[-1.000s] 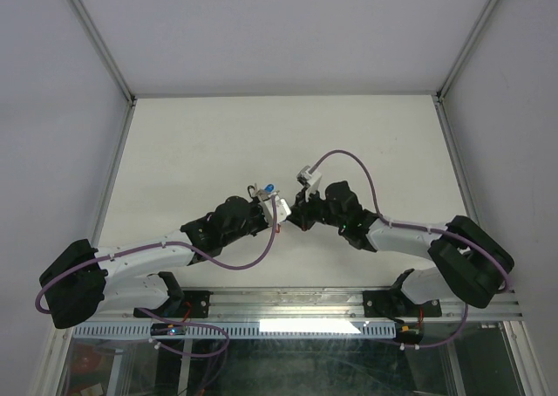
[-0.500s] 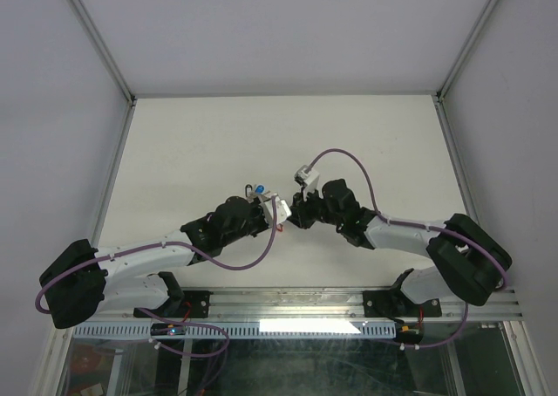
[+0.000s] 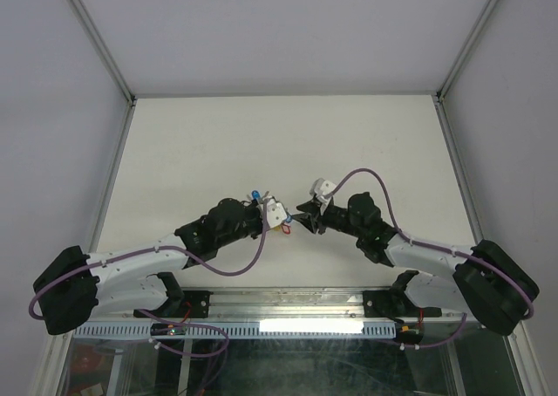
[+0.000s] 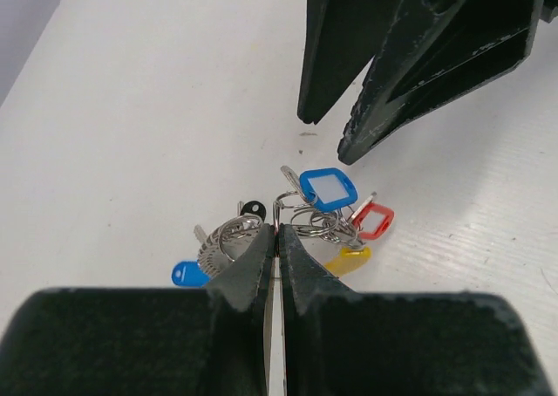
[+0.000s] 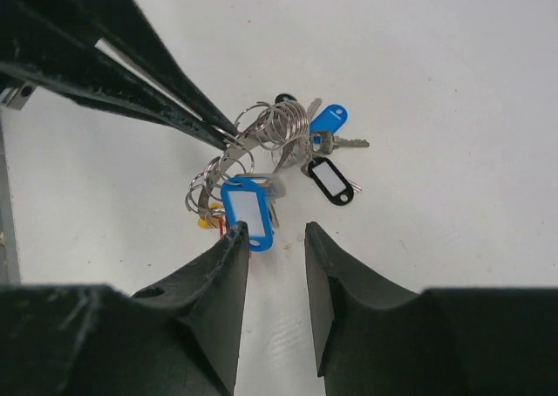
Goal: Put the keys on the keyring
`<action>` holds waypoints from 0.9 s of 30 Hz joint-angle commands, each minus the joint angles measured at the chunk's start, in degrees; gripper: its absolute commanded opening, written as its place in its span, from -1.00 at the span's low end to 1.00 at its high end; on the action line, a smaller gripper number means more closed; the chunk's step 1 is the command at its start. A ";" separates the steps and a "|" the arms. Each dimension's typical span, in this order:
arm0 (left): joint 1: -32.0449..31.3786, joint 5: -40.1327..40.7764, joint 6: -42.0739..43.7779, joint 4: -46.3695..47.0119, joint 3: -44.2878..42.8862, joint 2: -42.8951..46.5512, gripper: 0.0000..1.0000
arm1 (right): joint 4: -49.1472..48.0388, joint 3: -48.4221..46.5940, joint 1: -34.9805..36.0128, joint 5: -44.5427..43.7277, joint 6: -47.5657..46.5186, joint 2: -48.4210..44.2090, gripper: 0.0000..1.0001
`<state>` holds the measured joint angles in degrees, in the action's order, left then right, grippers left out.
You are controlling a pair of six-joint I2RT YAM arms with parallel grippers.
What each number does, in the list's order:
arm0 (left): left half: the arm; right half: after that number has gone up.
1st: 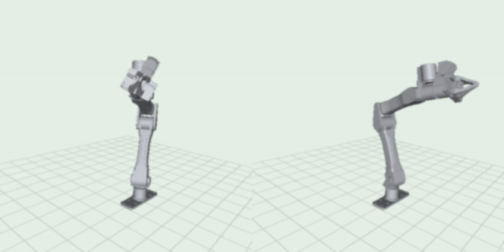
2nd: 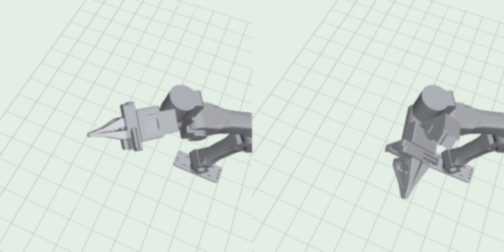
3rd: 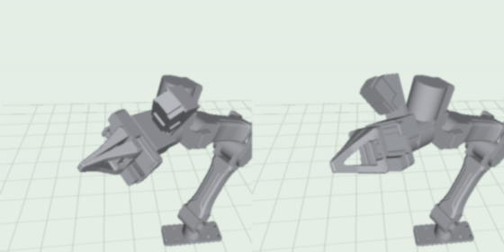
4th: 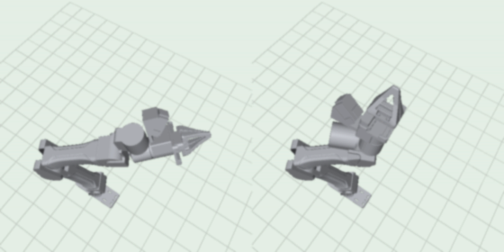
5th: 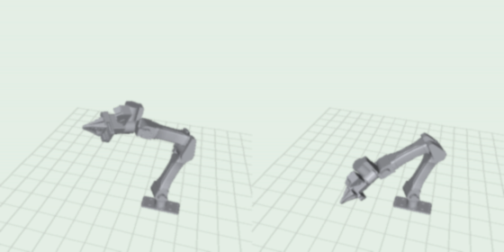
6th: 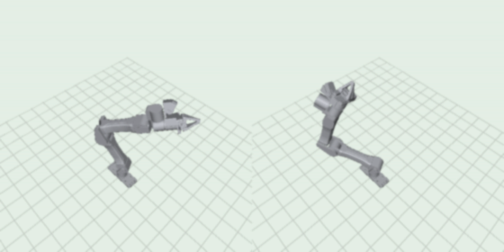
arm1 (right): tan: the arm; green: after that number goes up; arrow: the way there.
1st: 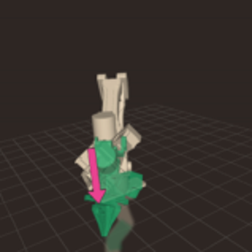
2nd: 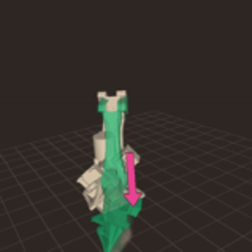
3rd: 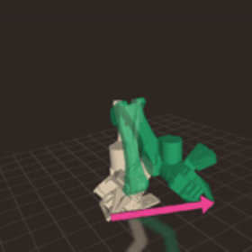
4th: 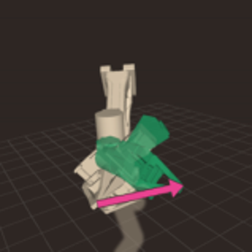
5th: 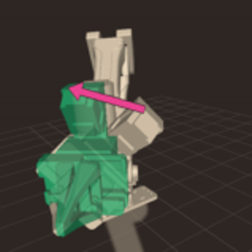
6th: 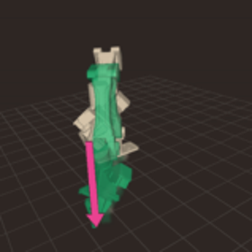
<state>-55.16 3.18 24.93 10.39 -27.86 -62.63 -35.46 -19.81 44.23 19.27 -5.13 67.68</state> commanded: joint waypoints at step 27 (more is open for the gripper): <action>-0.48 -26.03 9.60 26.13 15.47 10.92 -1.00 | 7.27 -5.14 -0.46 30.10 -16.96 -7.69 -0.38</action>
<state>-55.18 -20.05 33.34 30.96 -11.92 -52.51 -26.89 -22.00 43.94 46.59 -20.51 59.42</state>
